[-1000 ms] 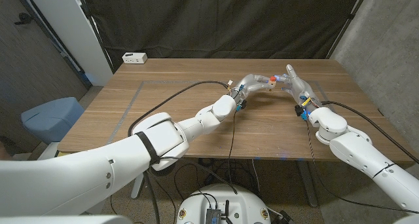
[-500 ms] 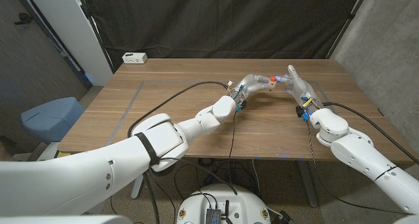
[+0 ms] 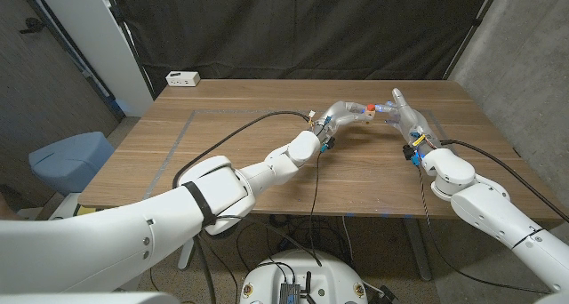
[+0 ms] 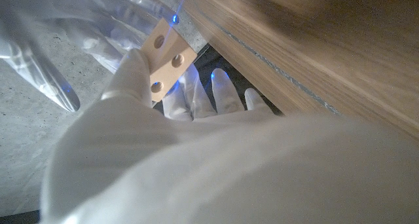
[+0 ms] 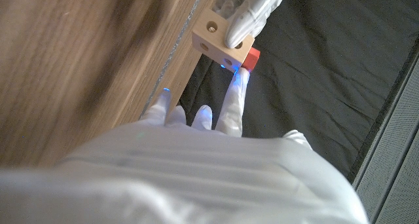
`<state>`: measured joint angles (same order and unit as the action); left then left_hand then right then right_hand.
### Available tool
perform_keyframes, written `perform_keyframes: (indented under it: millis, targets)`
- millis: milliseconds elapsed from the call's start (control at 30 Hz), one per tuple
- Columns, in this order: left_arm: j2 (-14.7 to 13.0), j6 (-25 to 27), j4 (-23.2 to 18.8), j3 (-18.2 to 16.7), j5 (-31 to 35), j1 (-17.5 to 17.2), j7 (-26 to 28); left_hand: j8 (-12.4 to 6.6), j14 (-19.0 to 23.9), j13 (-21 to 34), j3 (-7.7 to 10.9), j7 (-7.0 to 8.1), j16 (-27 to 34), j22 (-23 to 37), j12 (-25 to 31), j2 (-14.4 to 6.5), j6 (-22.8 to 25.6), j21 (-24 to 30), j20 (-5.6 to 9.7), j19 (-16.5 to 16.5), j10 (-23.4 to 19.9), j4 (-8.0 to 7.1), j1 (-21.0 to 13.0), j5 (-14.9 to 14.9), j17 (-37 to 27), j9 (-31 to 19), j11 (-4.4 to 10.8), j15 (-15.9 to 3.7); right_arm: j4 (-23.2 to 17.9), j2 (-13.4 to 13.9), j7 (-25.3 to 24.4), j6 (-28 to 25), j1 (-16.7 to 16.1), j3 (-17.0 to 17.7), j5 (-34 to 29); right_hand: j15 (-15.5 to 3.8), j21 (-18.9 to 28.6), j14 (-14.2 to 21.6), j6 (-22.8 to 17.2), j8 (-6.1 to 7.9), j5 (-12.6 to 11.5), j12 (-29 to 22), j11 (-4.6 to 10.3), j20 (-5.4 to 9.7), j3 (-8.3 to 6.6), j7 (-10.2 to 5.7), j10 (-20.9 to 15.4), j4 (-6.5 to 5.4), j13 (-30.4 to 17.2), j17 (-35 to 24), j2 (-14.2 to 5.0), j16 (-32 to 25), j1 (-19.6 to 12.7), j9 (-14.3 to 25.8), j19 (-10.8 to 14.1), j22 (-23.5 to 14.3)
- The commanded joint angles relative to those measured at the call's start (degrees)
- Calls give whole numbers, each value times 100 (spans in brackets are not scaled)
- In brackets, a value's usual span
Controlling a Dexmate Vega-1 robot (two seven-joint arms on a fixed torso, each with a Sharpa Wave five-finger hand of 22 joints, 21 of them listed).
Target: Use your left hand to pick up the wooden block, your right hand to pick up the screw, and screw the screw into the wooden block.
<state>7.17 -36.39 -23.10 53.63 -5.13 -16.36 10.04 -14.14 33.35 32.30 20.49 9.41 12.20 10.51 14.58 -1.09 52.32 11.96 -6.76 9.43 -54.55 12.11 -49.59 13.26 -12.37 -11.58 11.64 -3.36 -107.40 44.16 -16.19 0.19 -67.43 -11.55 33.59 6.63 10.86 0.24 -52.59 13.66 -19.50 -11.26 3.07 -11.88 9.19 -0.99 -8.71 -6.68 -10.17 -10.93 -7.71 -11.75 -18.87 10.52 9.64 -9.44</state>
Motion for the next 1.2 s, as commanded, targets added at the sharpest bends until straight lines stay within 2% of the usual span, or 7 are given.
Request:
perform_keyframes:
  millis: [33, 367, 733, 1200]
  targets:
    - [-44, -76, -68, -30, 48, -64, 6, -48, 52, 38, 375, -90, 15, 27, 137, -553, 442, 32, -7, 57, -89, -324, 1, 36, -19, -32, 58, -463, -146, 9, -87, -18, -119, 48, -44, 7, 26, 71, -188, 57, -45, -55, 18, -1, 10, 23, -92, 53, -2, 6, -15, -46, -58, 18, 72, -25]
    - [-120, -116, -161, -80, 76, -122, -4, -49, 46, 39, 375, -86, 14, 27, 141, -549, 445, 31, -3, 55, -93, -319, -2, 36, -19, -32, 57, -477, -247, 17, -90, -17, -173, 53, -90, -22, 25, 150, -392, 82, -50, -65, 4, -3, 7, 83, -233, 59, -1, 8, -19, -57, -83, 15, 120, -24]
    - [-176, -133, -191, -146, 68, -149, -62, -47, 50, 38, 378, -92, 15, 27, 140, -554, 441, 32, -8, 58, -90, -321, -2, 37, -19, -32, 58, -475, -275, 0, 11, -2, -123, -12, -104, -35, 24, 176, -445, 64, -53, -53, 6, -2, 7, 106, -284, 61, -1, 9, -18, -53, -97, 13, 152, -23]
    - [-153, -123, -12, -197, -24, -26, -186, -48, 49, 40, 377, -83, 16, 27, 142, -543, 443, 31, -3, 55, -89, -312, -7, 36, -19, -32, 61, -475, -343, -126, -283, -83, -119, -17, -193, -50, 23, 200, -440, 24, -56, -30, -15, -4, 8, 100, -299, 63, -1, 10, -18, -49, -112, 13, 182, -23]
